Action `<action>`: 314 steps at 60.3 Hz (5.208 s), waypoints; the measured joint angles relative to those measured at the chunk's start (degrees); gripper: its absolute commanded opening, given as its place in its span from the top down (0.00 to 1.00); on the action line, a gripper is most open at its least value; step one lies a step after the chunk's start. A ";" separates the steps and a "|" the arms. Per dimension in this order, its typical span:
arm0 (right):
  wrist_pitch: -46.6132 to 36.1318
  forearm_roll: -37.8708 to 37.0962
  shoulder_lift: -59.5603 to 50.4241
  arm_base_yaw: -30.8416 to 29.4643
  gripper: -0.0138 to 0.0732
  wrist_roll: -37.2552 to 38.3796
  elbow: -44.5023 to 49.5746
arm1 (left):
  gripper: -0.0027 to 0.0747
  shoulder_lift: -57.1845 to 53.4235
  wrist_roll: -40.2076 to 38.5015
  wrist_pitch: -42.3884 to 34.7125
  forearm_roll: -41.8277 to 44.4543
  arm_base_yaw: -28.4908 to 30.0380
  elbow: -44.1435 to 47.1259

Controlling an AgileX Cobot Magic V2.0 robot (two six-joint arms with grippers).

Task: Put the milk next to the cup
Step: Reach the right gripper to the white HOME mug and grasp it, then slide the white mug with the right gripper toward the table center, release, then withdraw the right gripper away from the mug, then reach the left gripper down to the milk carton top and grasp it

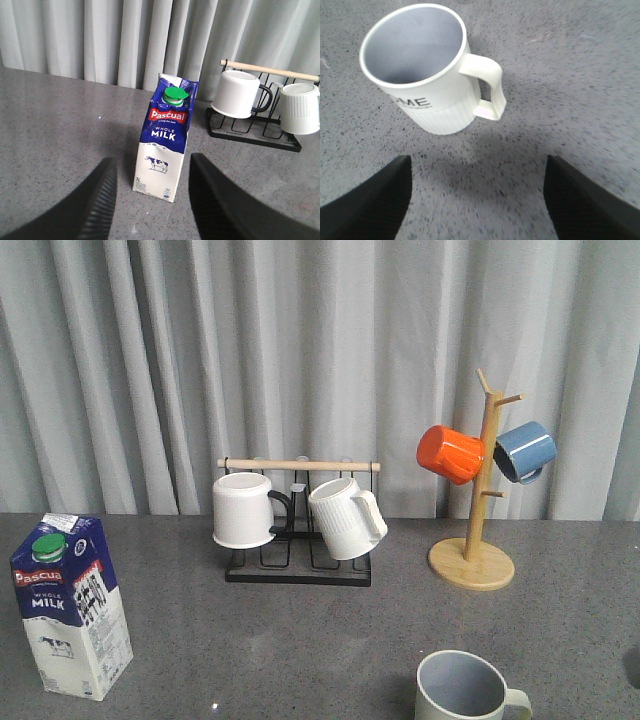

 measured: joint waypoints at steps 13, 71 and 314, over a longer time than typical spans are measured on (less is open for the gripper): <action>-5.70 5.13 7.38 0.00 0.24 -7.31 0.00 | 0.55 0.00 0.22 -0.07 -0.06 0.00 0.00; -13.52 15.23 32.56 3.62 0.85 -23.38 -11.41 | 0.55 0.00 0.22 -0.07 -0.19 0.00 0.00; 9.95 -12.92 -29.28 17.04 0.85 7.48 13.12 | 0.31 61.11 23.67 38.23 -14.63 0.00 -66.09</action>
